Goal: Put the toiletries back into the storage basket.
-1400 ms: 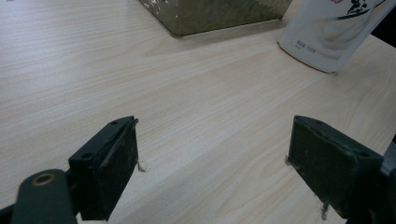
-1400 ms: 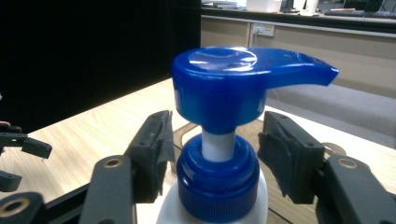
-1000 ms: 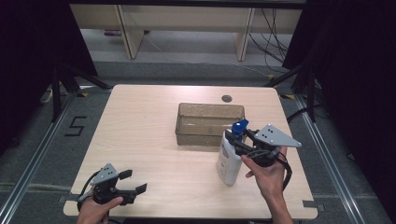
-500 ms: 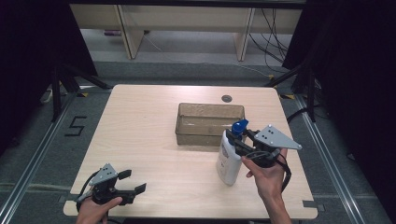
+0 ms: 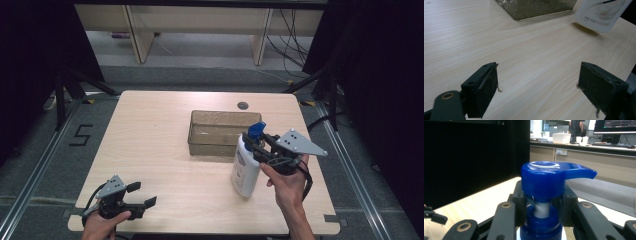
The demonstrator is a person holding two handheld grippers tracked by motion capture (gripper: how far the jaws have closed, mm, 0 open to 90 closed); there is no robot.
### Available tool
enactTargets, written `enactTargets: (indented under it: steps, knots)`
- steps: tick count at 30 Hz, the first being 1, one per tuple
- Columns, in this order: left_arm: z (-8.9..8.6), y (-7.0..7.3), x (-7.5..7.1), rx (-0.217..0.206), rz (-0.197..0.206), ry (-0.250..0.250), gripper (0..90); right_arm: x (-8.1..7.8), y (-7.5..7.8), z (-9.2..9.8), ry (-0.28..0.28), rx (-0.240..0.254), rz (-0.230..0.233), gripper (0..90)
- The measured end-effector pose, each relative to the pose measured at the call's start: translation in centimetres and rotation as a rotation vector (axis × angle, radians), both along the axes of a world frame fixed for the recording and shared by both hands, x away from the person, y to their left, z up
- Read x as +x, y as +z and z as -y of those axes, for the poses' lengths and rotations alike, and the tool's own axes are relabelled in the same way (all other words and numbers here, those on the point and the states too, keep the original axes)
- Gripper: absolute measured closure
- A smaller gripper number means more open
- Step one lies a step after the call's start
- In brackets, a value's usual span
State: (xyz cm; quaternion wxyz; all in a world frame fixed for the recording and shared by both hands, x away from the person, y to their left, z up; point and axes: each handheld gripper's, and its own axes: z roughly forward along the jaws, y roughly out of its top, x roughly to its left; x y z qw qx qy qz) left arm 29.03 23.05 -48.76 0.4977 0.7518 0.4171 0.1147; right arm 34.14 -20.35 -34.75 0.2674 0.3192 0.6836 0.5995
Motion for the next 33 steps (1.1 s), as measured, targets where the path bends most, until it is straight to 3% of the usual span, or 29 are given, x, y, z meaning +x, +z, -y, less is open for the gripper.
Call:
enactTargets:
  steps: [1,10,12,17,24,26,27,31,33]
  knots:
    - [-0.1,0.0,0.0,0.008,0.000,-0.003,15.7,-0.1,0.3,0.0,0.004,0.007,-0.018,65.9]
    - [-0.1,0.0,0.0,-0.003,0.002,-0.004,15.7,0.3,1.2,0.1,0.000,0.001,0.023,66.2]
    - [-0.1,0.0,0.0,-0.004,0.003,-0.003,15.7,0.3,1.3,0.2,-0.005,0.012,-0.003,66.1]
    - [-0.1,0.0,0.0,-0.006,0.002,0.000,15.7,0.6,1.5,0.3,-0.003,0.016,0.008,66.1]
    - [-0.1,0.0,0.0,-0.005,0.003,0.000,15.7,1.0,1.9,0.2,0.017,0.041,-0.021,66.1]
    - [-0.2,0.0,0.0,-0.005,0.003,-0.001,15.7,1.2,2.1,0.3,0.008,0.018,0.006,66.1]
    - [-0.2,0.0,0.0,-0.005,0.004,0.002,15.7,1.1,2.1,0.1,0.009,0.038,-0.002,66.1]
    - [-0.2,0.1,0.0,0.001,0.001,0.006,15.7,1.3,2.5,0.1,0.005,0.040,0.004,66.2]
    - [-0.2,0.0,0.0,-0.006,0.004,0.000,15.7,1.5,2.7,0.2,0.005,0.034,0.027,66.2]
